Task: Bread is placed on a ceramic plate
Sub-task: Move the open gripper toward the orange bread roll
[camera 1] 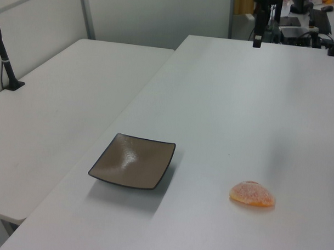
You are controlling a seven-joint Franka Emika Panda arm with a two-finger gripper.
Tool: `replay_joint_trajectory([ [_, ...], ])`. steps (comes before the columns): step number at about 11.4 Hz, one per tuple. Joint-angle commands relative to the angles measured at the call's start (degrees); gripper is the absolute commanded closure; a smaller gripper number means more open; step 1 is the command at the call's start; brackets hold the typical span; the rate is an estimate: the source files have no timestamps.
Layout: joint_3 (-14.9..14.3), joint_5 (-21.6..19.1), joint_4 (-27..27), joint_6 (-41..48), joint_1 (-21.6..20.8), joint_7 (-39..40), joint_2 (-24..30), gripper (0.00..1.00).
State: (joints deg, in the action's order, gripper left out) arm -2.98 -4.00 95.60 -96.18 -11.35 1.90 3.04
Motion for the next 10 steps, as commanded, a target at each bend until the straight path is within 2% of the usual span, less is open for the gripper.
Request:
replay_joint_trajectory([
  [1,2.26,-0.75,0.37,-2.79,-0.26,0.82,0.30,0.00],
  [6,12.80,-1.28,0.46,-1.91,0.01,-6.11,0.91,0.00],
  [10,20.62,-1.28,4.06,-2.79,-0.17,-9.20,0.30,0.00],
])
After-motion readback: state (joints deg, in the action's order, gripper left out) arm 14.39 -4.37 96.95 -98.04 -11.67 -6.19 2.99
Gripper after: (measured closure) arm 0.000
